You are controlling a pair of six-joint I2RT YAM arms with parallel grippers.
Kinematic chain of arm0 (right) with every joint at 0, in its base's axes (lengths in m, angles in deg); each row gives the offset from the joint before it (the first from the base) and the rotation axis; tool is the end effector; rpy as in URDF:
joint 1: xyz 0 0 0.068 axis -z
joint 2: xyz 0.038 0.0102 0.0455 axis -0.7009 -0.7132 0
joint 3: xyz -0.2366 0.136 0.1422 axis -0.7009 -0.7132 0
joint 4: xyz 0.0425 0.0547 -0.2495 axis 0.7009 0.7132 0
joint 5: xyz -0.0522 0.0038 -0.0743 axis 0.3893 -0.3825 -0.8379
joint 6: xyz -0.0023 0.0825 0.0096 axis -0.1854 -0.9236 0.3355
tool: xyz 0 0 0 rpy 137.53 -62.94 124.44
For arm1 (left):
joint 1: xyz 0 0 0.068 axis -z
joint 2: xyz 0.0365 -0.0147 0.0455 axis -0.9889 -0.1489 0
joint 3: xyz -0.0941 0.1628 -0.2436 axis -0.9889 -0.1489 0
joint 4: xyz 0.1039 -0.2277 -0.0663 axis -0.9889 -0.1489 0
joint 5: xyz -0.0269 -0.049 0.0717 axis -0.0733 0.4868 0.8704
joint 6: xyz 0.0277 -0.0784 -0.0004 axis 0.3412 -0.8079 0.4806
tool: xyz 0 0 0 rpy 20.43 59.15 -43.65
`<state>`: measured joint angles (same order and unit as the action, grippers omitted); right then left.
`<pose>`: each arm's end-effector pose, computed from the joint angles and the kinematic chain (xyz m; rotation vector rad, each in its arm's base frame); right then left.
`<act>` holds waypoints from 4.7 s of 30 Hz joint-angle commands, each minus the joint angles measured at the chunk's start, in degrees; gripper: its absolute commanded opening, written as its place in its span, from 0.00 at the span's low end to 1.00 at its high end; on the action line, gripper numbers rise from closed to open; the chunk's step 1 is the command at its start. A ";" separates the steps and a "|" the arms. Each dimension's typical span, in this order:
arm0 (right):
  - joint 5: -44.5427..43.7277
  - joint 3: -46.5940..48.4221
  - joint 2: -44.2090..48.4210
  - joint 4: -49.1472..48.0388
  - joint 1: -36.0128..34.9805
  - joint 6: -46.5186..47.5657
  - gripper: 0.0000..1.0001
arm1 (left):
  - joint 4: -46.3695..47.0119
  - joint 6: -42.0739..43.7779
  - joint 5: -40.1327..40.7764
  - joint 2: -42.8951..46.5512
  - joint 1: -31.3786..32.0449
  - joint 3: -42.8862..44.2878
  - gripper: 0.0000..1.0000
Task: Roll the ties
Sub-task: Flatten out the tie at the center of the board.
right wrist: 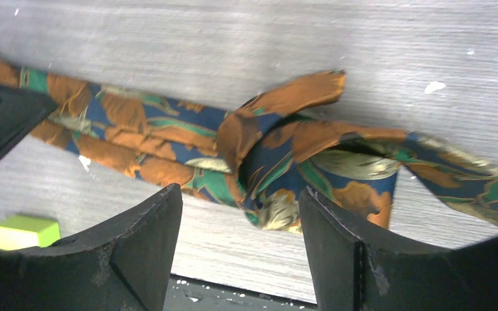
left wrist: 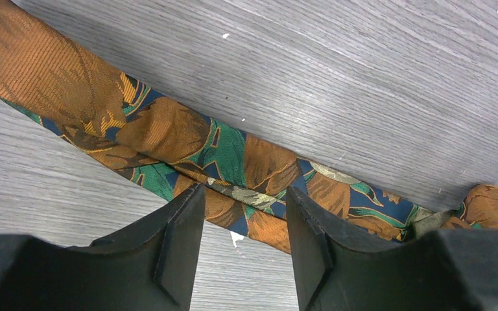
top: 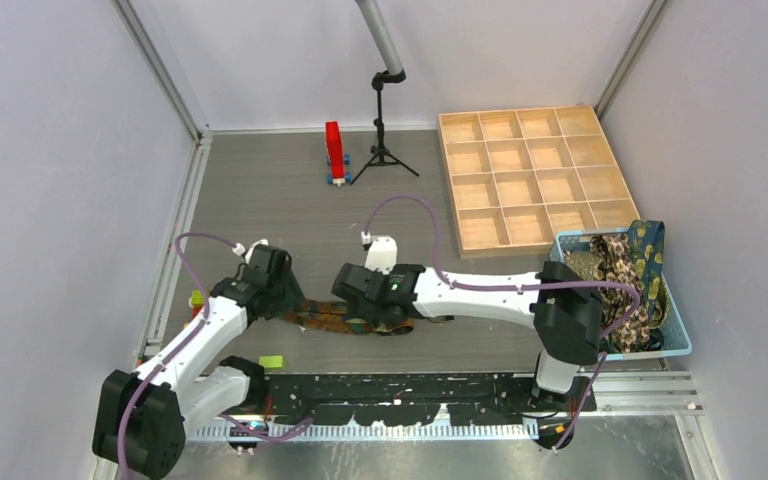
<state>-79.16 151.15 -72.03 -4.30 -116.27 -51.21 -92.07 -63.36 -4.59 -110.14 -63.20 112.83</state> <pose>0.1500 0.3497 0.2296 -0.1296 2.5129 0.2881 0.1629 -0.0431 0.1805 -0.6434 2.5348 -0.2116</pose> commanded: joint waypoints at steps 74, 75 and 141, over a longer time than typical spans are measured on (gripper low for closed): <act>-9.13 -18.67 31.95 7.57 12.06 -3.66 0.41 | 4.05 1.04 1.31 -2.18 -0.39 0.44 0.43; -6.44 -18.47 29.80 6.67 14.13 -2.38 0.37 | 4.09 1.14 1.22 -2.24 -0.40 0.36 0.43; 10.75 -37.05 15.52 -2.96 16.05 -6.59 0.09 | 0.28 1.25 1.30 6.87 -1.27 2.87 0.44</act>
<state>-57.56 114.15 -50.05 -8.17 -104.55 -65.07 -93.14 -61.85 -3.85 -103.78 -64.11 114.68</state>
